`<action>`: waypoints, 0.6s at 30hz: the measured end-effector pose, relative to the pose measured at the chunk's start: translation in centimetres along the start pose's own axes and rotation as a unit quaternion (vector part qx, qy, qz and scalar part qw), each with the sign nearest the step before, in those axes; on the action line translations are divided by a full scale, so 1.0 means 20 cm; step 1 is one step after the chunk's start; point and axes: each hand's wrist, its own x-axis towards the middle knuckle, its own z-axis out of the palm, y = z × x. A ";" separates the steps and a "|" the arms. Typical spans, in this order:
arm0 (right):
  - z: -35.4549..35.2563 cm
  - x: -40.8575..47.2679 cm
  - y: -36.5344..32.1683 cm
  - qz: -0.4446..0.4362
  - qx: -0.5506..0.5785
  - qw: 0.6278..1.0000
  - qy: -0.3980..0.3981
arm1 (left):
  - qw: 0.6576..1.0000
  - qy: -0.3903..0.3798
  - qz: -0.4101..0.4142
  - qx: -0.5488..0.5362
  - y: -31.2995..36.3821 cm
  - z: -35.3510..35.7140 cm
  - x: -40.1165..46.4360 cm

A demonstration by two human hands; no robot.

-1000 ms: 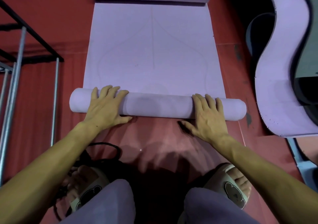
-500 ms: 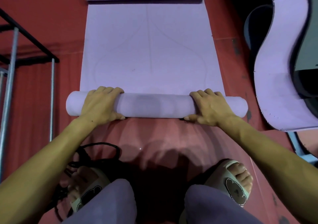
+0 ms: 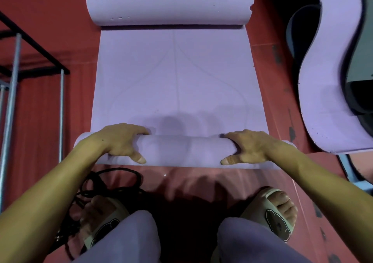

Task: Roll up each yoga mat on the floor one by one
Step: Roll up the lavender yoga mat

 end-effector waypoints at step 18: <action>-0.11 0.02 -0.11 0.021 0.052 0.976 0.208 | 0.970 0.230 0.078 -0.029 0.01 -0.02 -0.03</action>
